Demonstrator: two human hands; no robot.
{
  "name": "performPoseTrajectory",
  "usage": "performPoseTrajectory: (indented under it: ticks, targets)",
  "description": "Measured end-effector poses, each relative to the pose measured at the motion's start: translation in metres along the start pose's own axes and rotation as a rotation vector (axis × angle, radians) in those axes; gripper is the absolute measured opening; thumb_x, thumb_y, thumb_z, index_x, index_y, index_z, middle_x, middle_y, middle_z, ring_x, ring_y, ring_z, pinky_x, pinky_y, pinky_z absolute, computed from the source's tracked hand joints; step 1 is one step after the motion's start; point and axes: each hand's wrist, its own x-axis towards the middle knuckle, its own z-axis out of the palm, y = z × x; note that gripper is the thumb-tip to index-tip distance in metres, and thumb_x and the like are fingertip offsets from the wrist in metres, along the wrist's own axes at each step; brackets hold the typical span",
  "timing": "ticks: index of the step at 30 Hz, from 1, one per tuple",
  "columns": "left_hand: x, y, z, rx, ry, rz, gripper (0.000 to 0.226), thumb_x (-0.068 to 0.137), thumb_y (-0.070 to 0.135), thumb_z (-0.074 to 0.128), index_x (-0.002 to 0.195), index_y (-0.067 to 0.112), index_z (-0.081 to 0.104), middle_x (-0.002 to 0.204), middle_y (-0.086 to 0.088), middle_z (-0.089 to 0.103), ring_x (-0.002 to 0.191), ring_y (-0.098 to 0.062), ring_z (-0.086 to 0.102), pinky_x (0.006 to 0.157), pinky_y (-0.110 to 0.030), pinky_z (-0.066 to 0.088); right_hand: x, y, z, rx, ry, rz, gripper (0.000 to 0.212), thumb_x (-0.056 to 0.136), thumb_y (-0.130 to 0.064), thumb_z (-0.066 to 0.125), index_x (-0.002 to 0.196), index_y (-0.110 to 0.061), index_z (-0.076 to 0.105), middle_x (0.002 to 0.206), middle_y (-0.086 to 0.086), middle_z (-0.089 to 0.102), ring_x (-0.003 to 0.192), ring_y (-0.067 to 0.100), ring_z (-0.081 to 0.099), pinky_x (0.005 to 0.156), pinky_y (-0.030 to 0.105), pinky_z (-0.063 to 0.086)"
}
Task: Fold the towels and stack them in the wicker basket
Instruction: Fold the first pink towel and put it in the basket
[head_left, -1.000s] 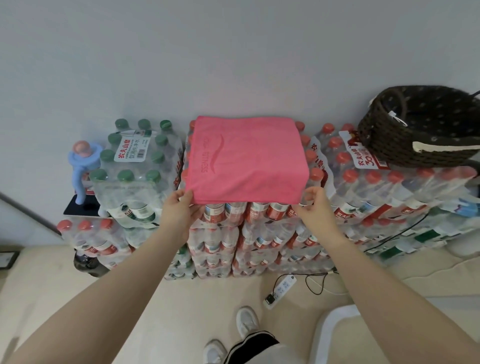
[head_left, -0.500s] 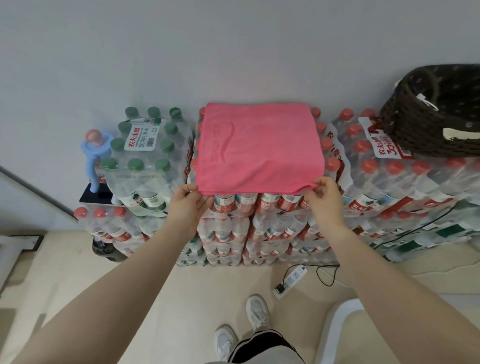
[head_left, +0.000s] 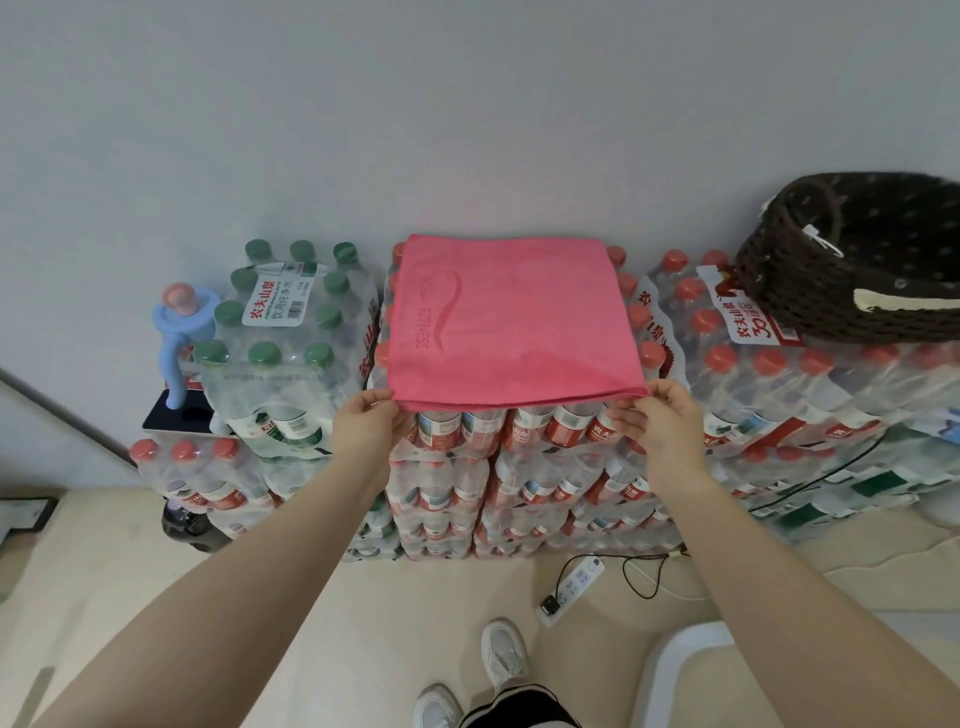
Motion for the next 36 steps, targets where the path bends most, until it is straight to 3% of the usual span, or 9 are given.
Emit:
performPoseTrajectory:
  ticks: [4, 7, 12, 16, 20, 26, 30, 33, 36]
  targets:
    - [0.004, 0.0, -0.002, 0.036, -0.069, -0.003, 0.016, 0.089, -0.002, 0.051, 0.082, 0.011, 0.056, 0.083, -0.006, 0.061, 0.076, -0.013, 0.061, 0.071, -0.021, 0.049, 0.004, -0.005, 0.0, 0.05, -0.003, -0.015, 0.021, 0.092, 0.002, 0.046, 0.077, -0.012, 0.049, 0.055, -0.001, 0.065, 0.049, 0.008, 0.064, 0.048, 0.017, 0.052]
    - [0.005, 0.0, -0.002, 0.053, -0.103, -0.047, 0.015, 0.091, 0.001, 0.051, 0.08, 0.011, 0.056, 0.082, -0.006, 0.062, 0.075, -0.013, 0.06, 0.072, -0.022, 0.05, 0.004, -0.006, -0.002, 0.073, -0.027, -0.025, 0.021, 0.091, 0.002, 0.047, 0.076, -0.012, 0.048, 0.053, -0.003, 0.066, 0.051, 0.008, 0.065, 0.051, 0.017, 0.053]
    - [0.008, -0.001, -0.001, 0.046, -0.093, -0.105, 0.014, 0.091, 0.012, 0.056, 0.078, 0.009, 0.057, 0.08, -0.006, 0.064, 0.075, -0.013, 0.06, 0.082, -0.024, 0.051, 0.004, -0.005, -0.004, 0.082, -0.073, -0.049, 0.018, 0.091, 0.002, 0.047, 0.08, -0.013, 0.05, 0.067, 0.001, 0.068, 0.062, 0.013, 0.067, 0.06, 0.021, 0.054]
    - [0.013, -0.002, 0.002, 0.042, -0.076, -0.139, 0.012, 0.087, 0.013, 0.062, 0.081, 0.003, 0.059, 0.08, -0.008, 0.065, 0.075, -0.015, 0.062, 0.079, -0.024, 0.052, 0.005, -0.001, -0.002, -0.14, -0.027, -0.097, 0.024, 0.089, 0.005, 0.047, 0.084, -0.018, 0.049, 0.082, 0.004, 0.06, 0.069, 0.015, 0.061, 0.064, 0.02, 0.052]
    - [0.019, 0.0, 0.008, 0.083, -0.108, -0.218, 0.012, 0.087, 0.01, 0.061, 0.08, 0.003, 0.056, 0.081, -0.009, 0.063, 0.075, -0.015, 0.06, 0.085, -0.028, 0.051, 0.006, 0.003, -0.002, -0.225, 0.003, -0.121, 0.033, 0.087, 0.01, 0.044, 0.083, -0.023, 0.048, 0.086, 0.002, 0.059, 0.065, 0.012, 0.058, 0.063, 0.019, 0.05]
    - [0.028, 0.003, 0.016, 0.117, -0.134, -0.376, 0.012, 0.09, 0.006, 0.055, 0.078, 0.006, 0.051, 0.077, -0.005, 0.057, 0.069, -0.011, 0.054, 0.053, -0.019, 0.053, 0.01, 0.002, -0.007, -0.227, -0.019, -0.105, 0.041, 0.083, 0.015, 0.044, 0.087, -0.025, 0.05, 0.09, 0.005, 0.06, 0.075, 0.02, 0.054, 0.072, 0.03, 0.046]
    - [0.02, 0.001, 0.021, 0.038, -0.134, -0.32, 0.017, 0.091, 0.002, 0.048, 0.077, 0.009, 0.052, 0.075, -0.004, 0.054, 0.07, -0.011, 0.052, 0.063, -0.021, 0.047, 0.009, 0.001, -0.009, -0.233, -0.04, -0.112, 0.037, 0.085, 0.01, 0.05, 0.09, -0.027, 0.051, 0.091, -0.001, 0.061, 0.084, 0.017, 0.059, 0.083, 0.03, 0.049]
    - [0.012, -0.002, 0.01, -0.04, -0.107, -0.271, 0.015, 0.091, 0.005, 0.05, 0.076, 0.007, 0.052, 0.074, -0.005, 0.056, 0.068, -0.012, 0.053, 0.06, -0.019, 0.049, 0.008, 0.002, -0.011, -0.225, -0.025, -0.124, 0.027, 0.087, 0.003, 0.054, 0.092, -0.024, 0.054, 0.088, -0.003, 0.061, 0.08, 0.011, 0.06, 0.077, 0.022, 0.05]
    - [0.008, -0.006, -0.009, -0.016, -0.065, -0.217, 0.009, 0.091, 0.006, 0.049, 0.083, 0.004, 0.051, 0.074, -0.008, 0.057, 0.065, -0.012, 0.054, 0.056, -0.018, 0.05, 0.008, 0.006, -0.014, -0.306, 0.012, -0.148, 0.019, 0.089, -0.005, 0.056, 0.087, -0.024, 0.058, 0.079, -0.004, 0.061, 0.075, 0.013, 0.057, 0.071, 0.024, 0.048]
